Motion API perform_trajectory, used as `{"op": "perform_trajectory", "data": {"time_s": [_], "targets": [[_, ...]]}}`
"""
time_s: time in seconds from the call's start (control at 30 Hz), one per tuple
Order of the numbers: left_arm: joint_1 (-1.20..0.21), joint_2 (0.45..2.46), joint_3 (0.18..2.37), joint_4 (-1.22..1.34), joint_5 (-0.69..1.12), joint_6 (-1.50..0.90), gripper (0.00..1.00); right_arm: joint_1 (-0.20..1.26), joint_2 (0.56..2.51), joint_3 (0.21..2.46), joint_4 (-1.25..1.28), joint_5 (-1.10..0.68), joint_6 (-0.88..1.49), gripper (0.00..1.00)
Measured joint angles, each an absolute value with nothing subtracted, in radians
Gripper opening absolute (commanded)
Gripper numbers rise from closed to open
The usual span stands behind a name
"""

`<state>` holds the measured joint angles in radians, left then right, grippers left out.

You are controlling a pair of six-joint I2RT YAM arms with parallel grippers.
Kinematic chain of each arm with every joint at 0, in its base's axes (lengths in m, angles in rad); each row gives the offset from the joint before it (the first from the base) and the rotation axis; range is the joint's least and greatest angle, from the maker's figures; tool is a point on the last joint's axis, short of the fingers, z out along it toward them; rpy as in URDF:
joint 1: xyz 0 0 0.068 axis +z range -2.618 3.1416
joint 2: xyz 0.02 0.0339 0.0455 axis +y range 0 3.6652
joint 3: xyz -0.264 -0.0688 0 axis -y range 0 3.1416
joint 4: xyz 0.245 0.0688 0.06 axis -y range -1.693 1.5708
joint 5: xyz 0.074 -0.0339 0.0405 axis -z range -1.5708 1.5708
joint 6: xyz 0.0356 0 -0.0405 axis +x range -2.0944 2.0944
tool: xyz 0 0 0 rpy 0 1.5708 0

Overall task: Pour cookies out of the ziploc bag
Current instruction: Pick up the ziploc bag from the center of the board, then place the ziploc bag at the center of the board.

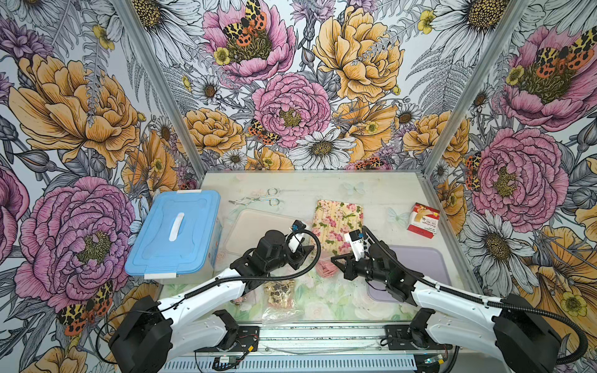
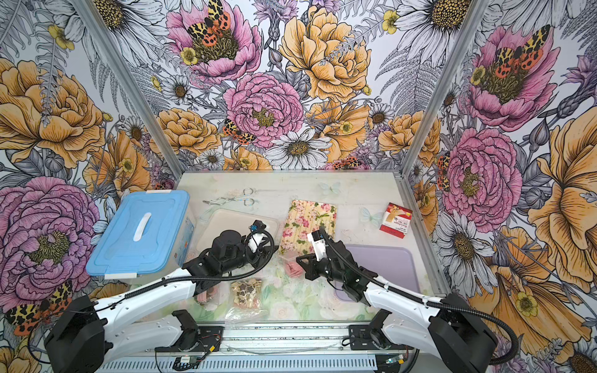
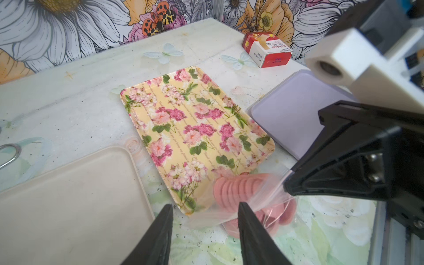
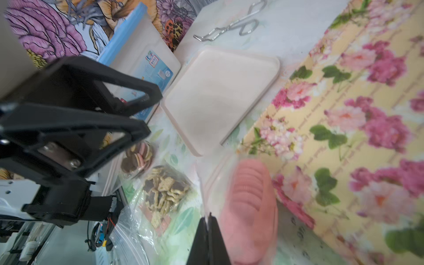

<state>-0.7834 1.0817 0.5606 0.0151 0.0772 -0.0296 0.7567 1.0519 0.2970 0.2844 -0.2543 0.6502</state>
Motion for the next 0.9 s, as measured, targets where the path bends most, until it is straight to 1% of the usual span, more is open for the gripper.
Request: {"op": "perform_trajectory", "data": {"time_s": [0.1,0.23,0.37,0.5,0.6,0.7,0.9], "targets": [[-0.894,1.005,0.545,-0.013,0.018,-0.087,0.54,0.804,1.005,0.165,0.37,-0.167,0.673,0.0],[-1.043,0.907,0.487,-0.006,-0.044,-0.144,0.55,0.899,0.943,0.088,0.466,-0.083,0.672,0.0],[-1.093,0.9,0.417,-0.003,-0.103,-0.174,0.55,0.993,0.892,0.085,0.534,0.002,0.644,0.0],[-1.136,0.937,0.364,0.012,-0.149,-0.185,0.56,1.052,0.882,0.084,0.567,0.08,0.615,0.0],[-1.176,0.97,0.339,0.062,-0.197,-0.185,0.57,1.075,0.893,0.08,0.586,0.123,0.6,0.0],[-1.205,0.987,0.295,0.164,-0.228,-0.184,0.59,1.087,0.926,0.063,0.628,0.151,0.586,0.0],[-1.208,1.098,0.273,0.315,-0.236,-0.152,0.6,1.115,0.995,0.02,0.709,0.187,0.581,0.0]]}}
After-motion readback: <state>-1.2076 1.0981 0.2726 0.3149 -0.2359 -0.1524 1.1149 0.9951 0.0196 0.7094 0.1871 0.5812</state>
